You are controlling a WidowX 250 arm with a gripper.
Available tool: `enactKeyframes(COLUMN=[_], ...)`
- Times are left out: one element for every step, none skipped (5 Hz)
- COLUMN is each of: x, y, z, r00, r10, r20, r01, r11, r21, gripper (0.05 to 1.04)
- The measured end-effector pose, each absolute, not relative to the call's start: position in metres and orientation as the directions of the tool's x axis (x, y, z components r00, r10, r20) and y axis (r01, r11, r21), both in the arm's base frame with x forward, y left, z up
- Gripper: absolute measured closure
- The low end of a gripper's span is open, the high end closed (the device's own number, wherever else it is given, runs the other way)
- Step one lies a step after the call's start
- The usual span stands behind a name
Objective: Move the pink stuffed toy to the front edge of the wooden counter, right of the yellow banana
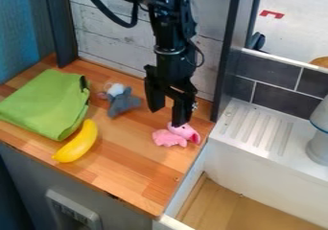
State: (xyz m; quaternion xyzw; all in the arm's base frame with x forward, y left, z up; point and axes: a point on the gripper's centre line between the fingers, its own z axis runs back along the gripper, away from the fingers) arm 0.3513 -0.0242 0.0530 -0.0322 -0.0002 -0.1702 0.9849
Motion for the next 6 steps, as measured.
enactKeyframes(x=[0.354, 0.355, 0.356, 0.348, 0.344, 0.341], y=[-0.022, -0.029, -0.032, -0.035, -0.035, -0.035], z=[0.036, 0.027, 0.016, 0.007, 0.008, 0.032], r00=[0.939, 0.927, 0.921, 0.933, 0.946, 0.965], r10=[-0.341, -0.366, -0.373, -0.333, -0.304, -0.259], r20=[-0.045, -0.081, -0.115, -0.136, -0.114, -0.045], r01=[0.338, 0.359, 0.367, 0.327, 0.3, 0.258], r11=[0.939, 0.929, 0.927, 0.943, 0.952, 0.966], r21=[-0.069, -0.085, -0.076, -0.059, -0.052, -0.029], gripper=[0.083, 0.083, 0.135, 0.411, 0.618, 0.696])
